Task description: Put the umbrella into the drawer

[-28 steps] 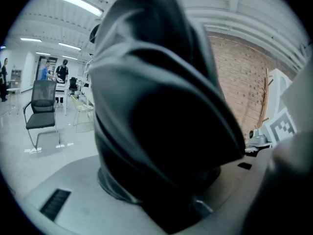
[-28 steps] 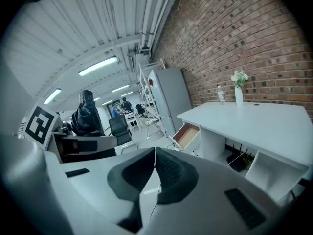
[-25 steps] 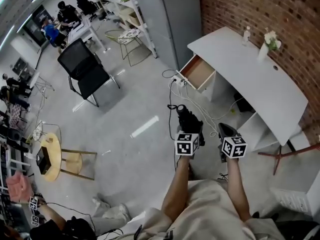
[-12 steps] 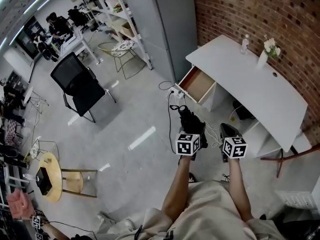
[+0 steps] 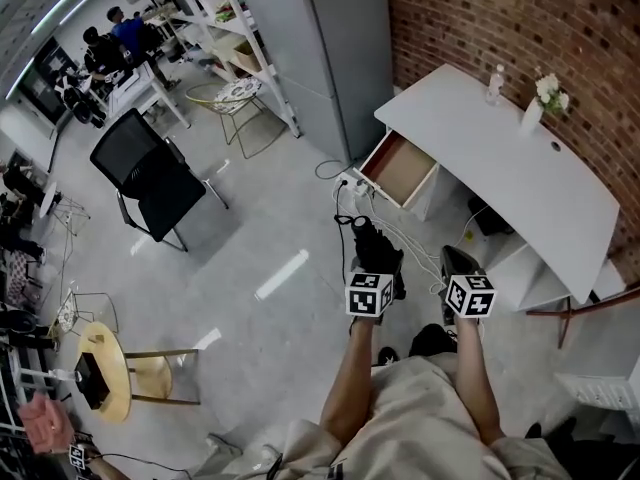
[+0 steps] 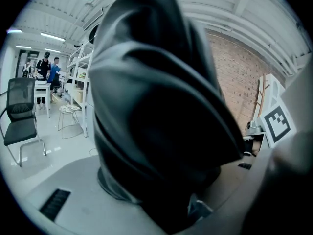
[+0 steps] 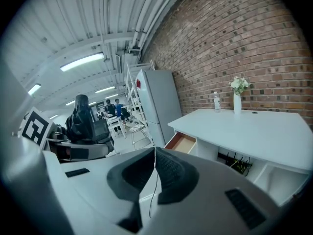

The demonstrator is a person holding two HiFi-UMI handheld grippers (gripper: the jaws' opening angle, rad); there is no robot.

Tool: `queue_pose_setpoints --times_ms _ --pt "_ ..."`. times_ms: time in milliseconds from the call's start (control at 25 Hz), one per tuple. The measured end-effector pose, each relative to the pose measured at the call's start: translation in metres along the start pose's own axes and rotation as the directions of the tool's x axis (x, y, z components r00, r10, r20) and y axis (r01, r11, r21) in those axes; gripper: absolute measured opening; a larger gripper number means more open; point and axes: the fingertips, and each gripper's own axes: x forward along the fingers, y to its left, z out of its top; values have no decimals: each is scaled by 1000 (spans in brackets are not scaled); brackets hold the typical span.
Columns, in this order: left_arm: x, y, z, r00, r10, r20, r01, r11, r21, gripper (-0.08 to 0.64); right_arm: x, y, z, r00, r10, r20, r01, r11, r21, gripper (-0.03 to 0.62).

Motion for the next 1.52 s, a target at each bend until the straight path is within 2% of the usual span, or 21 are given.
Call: queue_pose_setpoints --times_ms 120,280,480,880,1160,1320,1520 --pt "1 15 2 1000 20 0 -20 1000 9 232 12 0 7 1000 -17 22 17 1000 6 69" --pt "6 40 10 999 46 12 -46 999 1 232 42 1 17 1000 -1 22 1 1000 17 69" --pt "14 75 21 996 85 7 -85 996 -4 232 87 15 26 999 49 -3 -49 999 22 69" --pt "40 155 75 981 193 19 -192 981 -36 233 184 38 80 989 149 -19 -149 989 9 69" --pt "90 189 92 977 212 -23 -212 977 -36 232 245 8 111 986 168 -15 -166 984 65 69" --pt "127 207 110 978 207 -21 -208 977 -41 233 276 -12 127 984 174 -26 -172 983 55 69" --pt "178 207 130 984 176 -11 -176 984 -36 232 302 -32 140 966 250 -71 -248 968 37 69"
